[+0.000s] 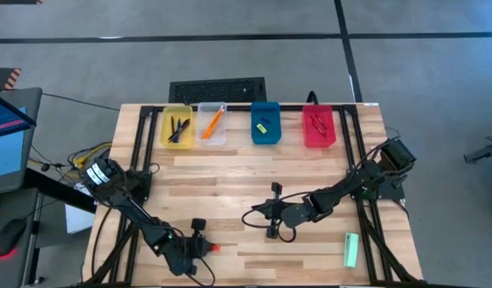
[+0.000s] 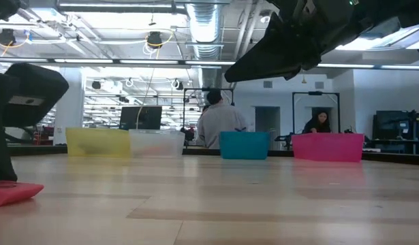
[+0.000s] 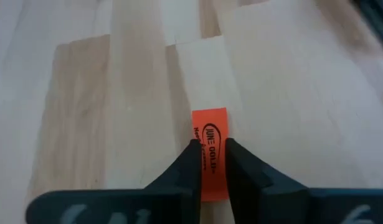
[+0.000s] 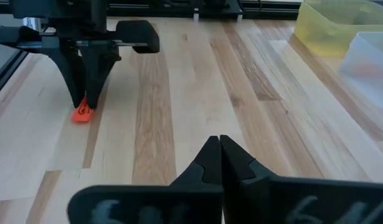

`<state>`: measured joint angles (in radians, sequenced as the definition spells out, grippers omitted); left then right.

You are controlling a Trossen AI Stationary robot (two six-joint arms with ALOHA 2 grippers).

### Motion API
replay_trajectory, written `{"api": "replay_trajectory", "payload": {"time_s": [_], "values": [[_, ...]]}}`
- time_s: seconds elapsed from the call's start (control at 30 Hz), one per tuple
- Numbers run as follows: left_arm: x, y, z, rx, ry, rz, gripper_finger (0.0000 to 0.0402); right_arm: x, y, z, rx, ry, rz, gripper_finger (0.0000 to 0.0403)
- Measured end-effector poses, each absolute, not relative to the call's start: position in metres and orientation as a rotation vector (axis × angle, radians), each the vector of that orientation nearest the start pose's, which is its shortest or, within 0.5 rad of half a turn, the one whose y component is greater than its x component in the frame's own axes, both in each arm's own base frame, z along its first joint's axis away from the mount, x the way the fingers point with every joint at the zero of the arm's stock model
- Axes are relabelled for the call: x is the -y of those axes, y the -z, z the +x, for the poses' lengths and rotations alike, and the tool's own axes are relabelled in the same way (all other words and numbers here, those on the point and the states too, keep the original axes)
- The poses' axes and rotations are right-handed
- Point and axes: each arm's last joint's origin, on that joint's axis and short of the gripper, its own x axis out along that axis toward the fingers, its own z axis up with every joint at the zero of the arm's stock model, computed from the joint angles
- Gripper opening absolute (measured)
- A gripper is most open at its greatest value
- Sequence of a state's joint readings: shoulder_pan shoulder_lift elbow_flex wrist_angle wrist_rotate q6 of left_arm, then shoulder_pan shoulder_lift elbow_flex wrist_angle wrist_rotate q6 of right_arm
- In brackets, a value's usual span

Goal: Sort crayons/erasers/pens/pencils in bins
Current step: Put the orange eraser into the blue bin

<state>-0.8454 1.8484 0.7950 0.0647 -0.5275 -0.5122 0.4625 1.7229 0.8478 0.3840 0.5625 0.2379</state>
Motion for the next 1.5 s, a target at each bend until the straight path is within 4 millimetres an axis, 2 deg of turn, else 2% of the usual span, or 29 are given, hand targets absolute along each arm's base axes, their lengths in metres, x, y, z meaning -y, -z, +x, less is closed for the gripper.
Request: {"api": "replay_trajectory", "payload": {"time_s": [0.13, 0.27, 0.33, 0.43, 0.57, 0.8, 1.07, 1.17, 1.23, 1.33, 1.43, 1.5], "values": [[0.220, -0.106, 0.211, -0.786, 0.014, 0.251, 0.0040, -0.140, -0.171, 0.315, -0.417, 0.148, -0.009, 0.0004], [0.210, -0.126, 0.206, -0.712, -0.130, 0.294, 0.0034, -0.138, -0.171, 0.316, -0.413, 0.152, -0.005, 0.0006], [0.203, -0.129, 0.202, -0.680, -0.202, 0.330, 0.0028, -0.136, -0.172, 0.317, -0.404, 0.155, 0.013, 0.0004], [0.194, -0.133, 0.205, -0.600, -0.298, 0.362, 0.0025, -0.129, -0.174, 0.321, -0.384, 0.183, 0.086, 0.0002], [0.181, -0.133, 0.209, -0.535, -0.423, 0.442, 0.0018, -0.116, -0.176, 0.328, -0.337, 0.249, 0.271, 0.0007], [0.163, -0.137, 0.219, -0.430, -0.633, 0.575, 0.0000, -0.093, -0.184, 0.339, -0.258, 0.243, 0.438, 0.0068], [0.152, -0.128, 0.214, -0.622, -0.547, 0.588, 0.0001, -0.069, -0.179, 0.344, -0.317, 0.252, 0.368, 0.0150], [0.145, -0.120, 0.211, -0.711, -0.504, 0.518, 0.0001, -0.061, -0.178, 0.345, -0.337, 0.266, 0.331, 0.0168], [0.138, -0.114, 0.211, -0.778, -0.451, 0.406, 0.0001, -0.058, -0.177, 0.345, -0.347, 0.274, 0.311, 0.0174], [0.133, -0.107, 0.223, -0.810, -0.331, 0.132, 0.0000, -0.054, -0.176, 0.345, -0.362, 0.282, 0.279, 0.0179], [0.125, -0.109, 0.237, -0.788, -0.327, -0.122, 0.0007, -0.054, -0.176, 0.345, -0.367, 0.279, 0.256, 0.0179], [0.119, -0.112, 0.245, -0.787, -0.343, -0.207, 0.0024, -0.054, -0.175, 0.345, -0.371, 0.274, 0.234, 0.0179]]}}
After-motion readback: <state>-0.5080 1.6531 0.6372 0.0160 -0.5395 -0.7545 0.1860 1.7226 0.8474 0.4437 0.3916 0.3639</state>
